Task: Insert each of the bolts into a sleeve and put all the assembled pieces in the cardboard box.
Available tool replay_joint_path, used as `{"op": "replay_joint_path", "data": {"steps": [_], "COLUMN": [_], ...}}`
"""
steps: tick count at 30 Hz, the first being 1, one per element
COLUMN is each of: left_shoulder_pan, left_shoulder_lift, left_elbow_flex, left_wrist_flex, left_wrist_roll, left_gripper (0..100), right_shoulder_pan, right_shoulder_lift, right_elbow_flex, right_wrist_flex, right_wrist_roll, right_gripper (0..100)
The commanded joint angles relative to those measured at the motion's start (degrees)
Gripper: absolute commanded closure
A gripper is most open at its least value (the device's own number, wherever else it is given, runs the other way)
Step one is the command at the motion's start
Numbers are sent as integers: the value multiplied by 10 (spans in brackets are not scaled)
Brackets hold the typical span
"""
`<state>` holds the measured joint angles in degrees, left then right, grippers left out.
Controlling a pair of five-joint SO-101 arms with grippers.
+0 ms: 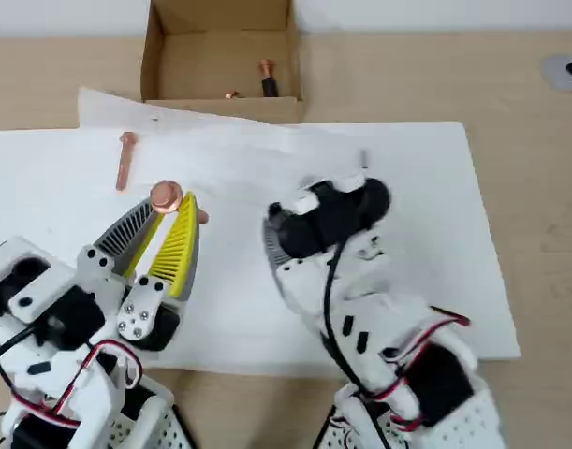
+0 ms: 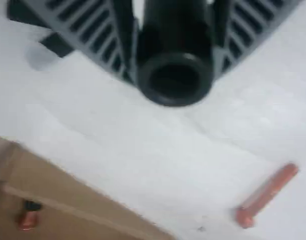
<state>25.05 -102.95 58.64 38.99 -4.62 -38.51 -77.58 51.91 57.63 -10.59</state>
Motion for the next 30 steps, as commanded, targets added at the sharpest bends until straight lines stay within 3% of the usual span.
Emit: {"op": "replay_joint_path", "data": {"steps": [1, 7, 13, 23, 30], "left_shoulder_pan": [12, 14, 11, 11, 11], "left_shoulder_lift": [1, 0, 0, -1, -1], "left_elbow_flex": [-1, 14, 18, -7, 42], "left_wrist_flex": [-12, -12, -11, 100, 44], "left_wrist_roll": [-23, -36, 49, 73, 72], "left_gripper": [997, 997, 997, 997, 997], "right_shoulder_pan": [-55, -85, -85, -82, -82], "right_shoulder_lift": [-10, -7, -7, -9, -10], "right_elbow_flex": [34, 116, 180, 195, 194], "right_wrist_flex": [-41, -144, -237, -251, -251], "right_wrist_roll": [-5, -4, 34, 35, 34], "right_gripper": [989, 989, 989, 989, 989]}}
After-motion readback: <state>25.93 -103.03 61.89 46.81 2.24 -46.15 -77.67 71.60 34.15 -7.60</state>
